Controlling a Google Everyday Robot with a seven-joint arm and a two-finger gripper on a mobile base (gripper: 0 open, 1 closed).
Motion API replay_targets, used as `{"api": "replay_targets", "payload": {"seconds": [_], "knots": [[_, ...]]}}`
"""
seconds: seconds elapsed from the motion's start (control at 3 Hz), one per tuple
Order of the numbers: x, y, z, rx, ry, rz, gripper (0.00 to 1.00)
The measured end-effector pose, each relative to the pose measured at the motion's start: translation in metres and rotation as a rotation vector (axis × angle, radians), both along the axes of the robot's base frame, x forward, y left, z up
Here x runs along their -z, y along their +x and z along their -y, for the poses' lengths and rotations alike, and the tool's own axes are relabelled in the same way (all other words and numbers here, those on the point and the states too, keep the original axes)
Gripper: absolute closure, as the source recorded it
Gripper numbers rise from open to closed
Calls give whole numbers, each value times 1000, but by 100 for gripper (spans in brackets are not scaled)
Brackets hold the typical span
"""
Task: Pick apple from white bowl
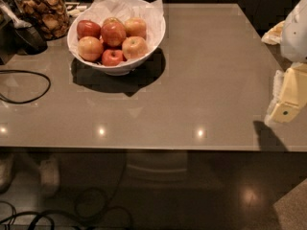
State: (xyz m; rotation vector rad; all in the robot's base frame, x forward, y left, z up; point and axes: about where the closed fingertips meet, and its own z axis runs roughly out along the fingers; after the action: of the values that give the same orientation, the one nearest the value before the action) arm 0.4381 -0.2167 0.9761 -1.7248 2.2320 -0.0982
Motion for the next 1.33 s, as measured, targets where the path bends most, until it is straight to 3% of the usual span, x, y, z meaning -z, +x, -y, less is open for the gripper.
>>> {"api": "replay_targets", "payload": {"seconds": [0.33, 0.67, 1.0, 1.33], "knots": [[0, 0, 0, 0, 0, 0, 0], [-12, 17, -11, 26, 39, -14, 0], [-31, 67, -39, 59, 61, -47, 0], [-35, 74, -44, 55, 72, -18, 0]]}}
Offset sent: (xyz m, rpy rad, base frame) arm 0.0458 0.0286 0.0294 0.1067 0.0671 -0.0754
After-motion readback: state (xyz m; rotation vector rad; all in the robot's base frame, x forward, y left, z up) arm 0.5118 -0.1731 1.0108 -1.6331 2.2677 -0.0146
